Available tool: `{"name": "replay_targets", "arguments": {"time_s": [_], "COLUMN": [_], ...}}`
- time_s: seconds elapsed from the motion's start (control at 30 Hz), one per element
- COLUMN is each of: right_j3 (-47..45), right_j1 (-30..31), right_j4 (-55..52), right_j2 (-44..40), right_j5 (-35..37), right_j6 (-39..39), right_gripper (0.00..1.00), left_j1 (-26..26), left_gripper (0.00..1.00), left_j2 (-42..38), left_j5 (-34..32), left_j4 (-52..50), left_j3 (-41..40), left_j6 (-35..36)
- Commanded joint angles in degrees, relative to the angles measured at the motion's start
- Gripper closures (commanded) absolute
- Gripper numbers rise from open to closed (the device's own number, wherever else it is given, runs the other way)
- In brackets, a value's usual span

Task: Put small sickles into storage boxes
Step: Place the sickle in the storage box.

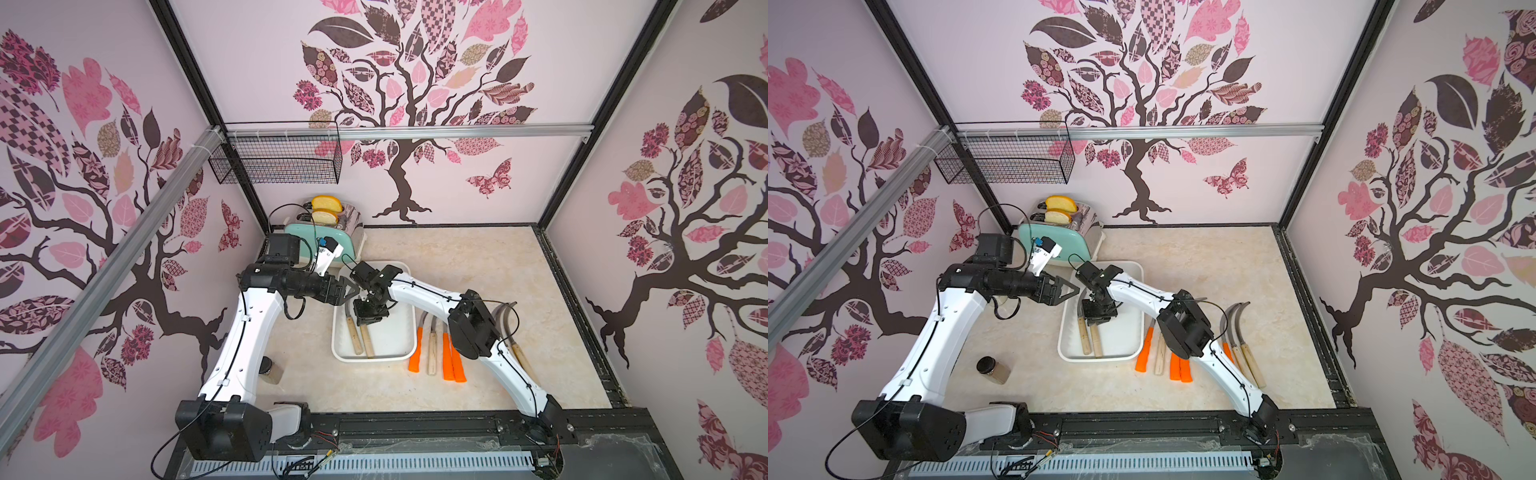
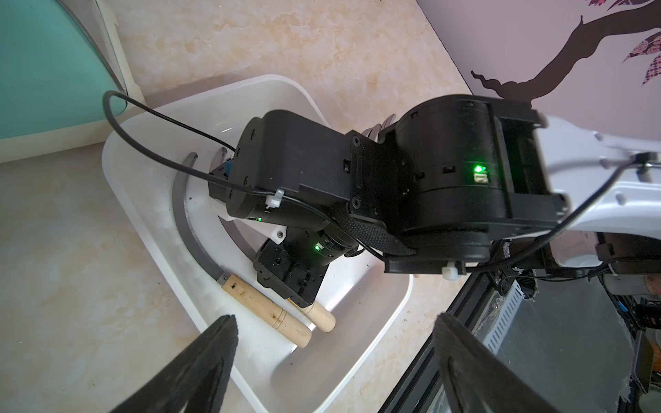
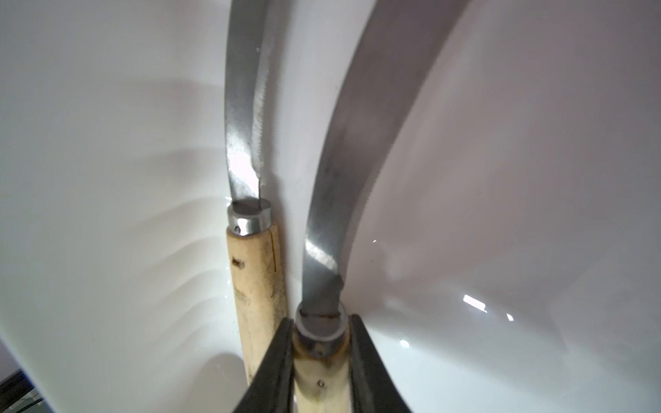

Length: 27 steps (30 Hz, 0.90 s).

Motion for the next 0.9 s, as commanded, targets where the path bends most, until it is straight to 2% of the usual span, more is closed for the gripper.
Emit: {"name": "replay_targets", "arguments": {"time_s": [0.0,0.33,0.87], "right_j3": [2.49,2.09,1.99], "right_j1": [-0.07,0.04,-0.01], "right_j4": [-1.82,-1.4,-1.34], "right_j2": [0.97,1.41,2.07], "right_j5": [0.22,-1.43,-1.82], "right_j6": [-0.55,-0.53,-0.93], "right_gripper": [0.93,0.9,0.8], "left_j1": [0.35,0.39,0.66], "left_gripper": [0.1,0.1,0.1], "left_j2": [-0.72,-0.87,-0.82], "left_j5": [-0.26,0.18,-0.52], "left_j4": [0.21,1.01,3.34], "left_j3": [0.72,1.3,2.63], "left_j6": [-0.12,-1.16,-3.87]}}
